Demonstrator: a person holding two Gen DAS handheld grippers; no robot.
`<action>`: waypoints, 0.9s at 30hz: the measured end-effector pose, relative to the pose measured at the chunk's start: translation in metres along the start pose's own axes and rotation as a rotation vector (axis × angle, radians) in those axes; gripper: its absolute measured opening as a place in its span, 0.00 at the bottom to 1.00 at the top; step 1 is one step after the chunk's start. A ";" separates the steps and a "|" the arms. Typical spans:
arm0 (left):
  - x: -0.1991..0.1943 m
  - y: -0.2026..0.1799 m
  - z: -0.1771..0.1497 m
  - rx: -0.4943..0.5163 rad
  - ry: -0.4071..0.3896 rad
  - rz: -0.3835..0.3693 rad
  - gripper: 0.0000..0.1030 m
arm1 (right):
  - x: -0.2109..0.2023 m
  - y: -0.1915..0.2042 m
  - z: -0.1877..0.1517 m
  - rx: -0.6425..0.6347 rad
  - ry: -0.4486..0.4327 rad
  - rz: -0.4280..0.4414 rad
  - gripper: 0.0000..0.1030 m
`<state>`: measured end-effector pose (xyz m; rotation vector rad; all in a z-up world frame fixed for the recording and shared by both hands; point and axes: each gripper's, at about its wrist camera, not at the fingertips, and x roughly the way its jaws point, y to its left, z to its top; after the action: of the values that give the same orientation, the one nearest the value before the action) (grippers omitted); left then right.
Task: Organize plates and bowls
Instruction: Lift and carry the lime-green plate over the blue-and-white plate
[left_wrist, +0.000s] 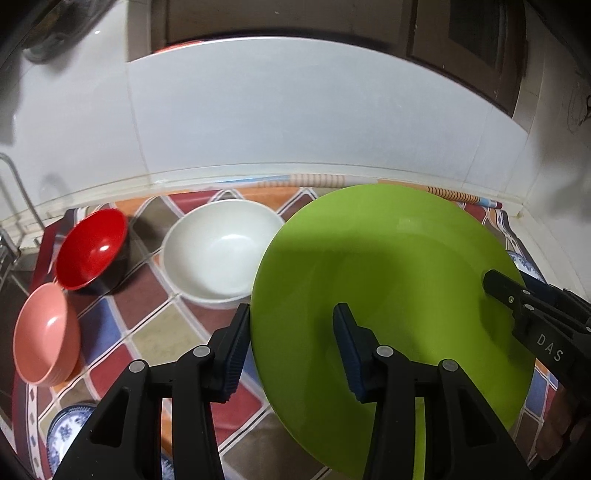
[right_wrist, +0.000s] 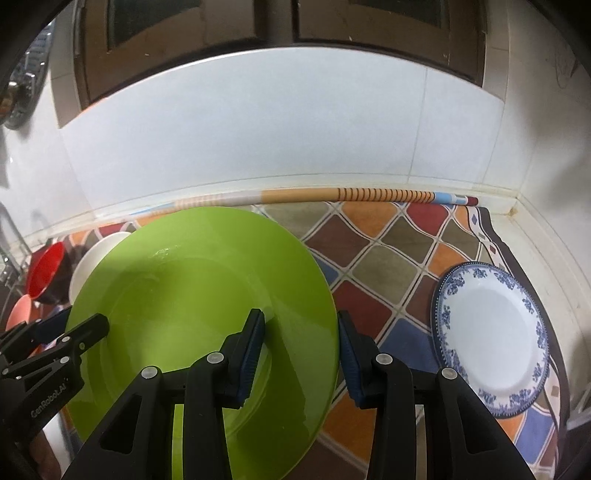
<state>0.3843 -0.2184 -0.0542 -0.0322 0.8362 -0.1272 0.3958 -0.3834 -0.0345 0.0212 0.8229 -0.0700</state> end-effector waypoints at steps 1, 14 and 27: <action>-0.005 0.005 -0.002 -0.006 -0.003 0.000 0.43 | -0.003 0.003 -0.001 -0.002 -0.003 0.002 0.39; -0.052 0.054 -0.028 -0.033 -0.029 0.003 0.43 | -0.051 0.054 -0.024 -0.043 -0.045 0.006 0.39; -0.091 0.110 -0.054 -0.041 -0.041 0.009 0.43 | -0.086 0.108 -0.053 -0.036 -0.050 0.015 0.39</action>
<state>0.2949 -0.0972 -0.0321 -0.0697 0.7978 -0.1006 0.3059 -0.2683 -0.0081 -0.0085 0.7735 -0.0417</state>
